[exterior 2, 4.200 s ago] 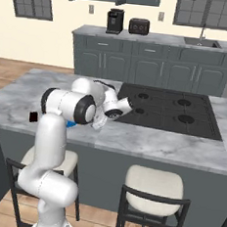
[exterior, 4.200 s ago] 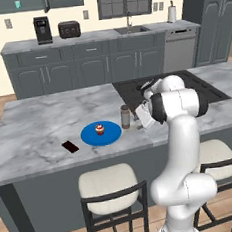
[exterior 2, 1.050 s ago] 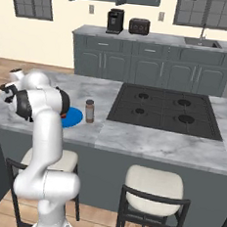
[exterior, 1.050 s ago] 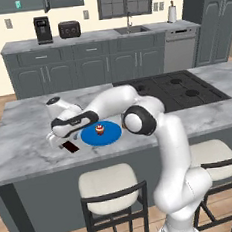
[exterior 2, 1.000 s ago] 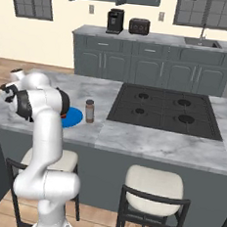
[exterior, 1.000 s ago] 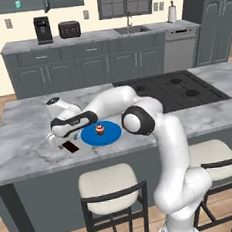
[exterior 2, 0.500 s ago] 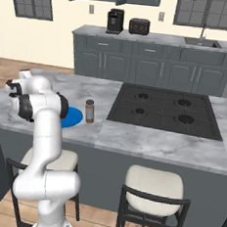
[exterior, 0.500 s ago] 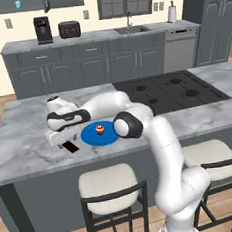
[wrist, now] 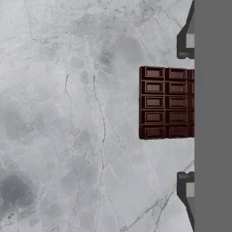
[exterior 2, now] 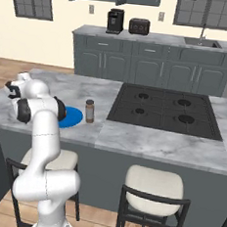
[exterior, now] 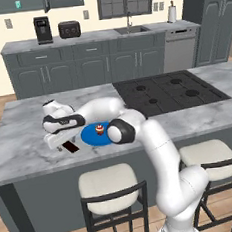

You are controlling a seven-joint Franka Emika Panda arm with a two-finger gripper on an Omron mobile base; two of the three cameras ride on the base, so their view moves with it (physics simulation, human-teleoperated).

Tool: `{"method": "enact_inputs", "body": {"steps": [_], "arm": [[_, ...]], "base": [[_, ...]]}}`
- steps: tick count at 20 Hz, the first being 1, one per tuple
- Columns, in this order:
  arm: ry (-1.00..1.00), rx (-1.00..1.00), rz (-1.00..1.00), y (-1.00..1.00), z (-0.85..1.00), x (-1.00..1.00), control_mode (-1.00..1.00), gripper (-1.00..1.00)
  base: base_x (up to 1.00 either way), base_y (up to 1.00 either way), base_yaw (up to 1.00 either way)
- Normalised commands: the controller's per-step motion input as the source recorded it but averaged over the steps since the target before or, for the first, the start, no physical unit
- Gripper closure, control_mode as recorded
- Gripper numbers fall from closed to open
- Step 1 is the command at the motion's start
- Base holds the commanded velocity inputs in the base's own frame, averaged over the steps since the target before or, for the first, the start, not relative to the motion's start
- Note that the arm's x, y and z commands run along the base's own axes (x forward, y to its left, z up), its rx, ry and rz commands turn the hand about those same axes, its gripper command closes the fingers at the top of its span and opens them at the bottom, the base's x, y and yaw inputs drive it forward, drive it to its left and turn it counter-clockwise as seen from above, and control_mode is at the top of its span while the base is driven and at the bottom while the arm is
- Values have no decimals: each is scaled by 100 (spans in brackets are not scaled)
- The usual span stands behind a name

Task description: Take the cinnamon bottle from the cabinet and place it on the dining table, next to the plate with the cupcake. Then take the chocolate from the dining counter and place it on the cupcake plate.

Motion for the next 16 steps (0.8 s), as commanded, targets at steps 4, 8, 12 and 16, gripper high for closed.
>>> {"method": "enact_inputs", "body": {"steps": [4,8,12,16], "arm": [[0,-3,0,-2,-26,0,-100,-100],[0,0,0,-9,-28,0,-100,-100],[0,0,0,-16,-35,-2,-100,-100],[-1,0,0,-13,-39,-8,-100,-100]], "base": [[0,0,0],[0,0,0],[0,0,0],[0,0,0]]}}
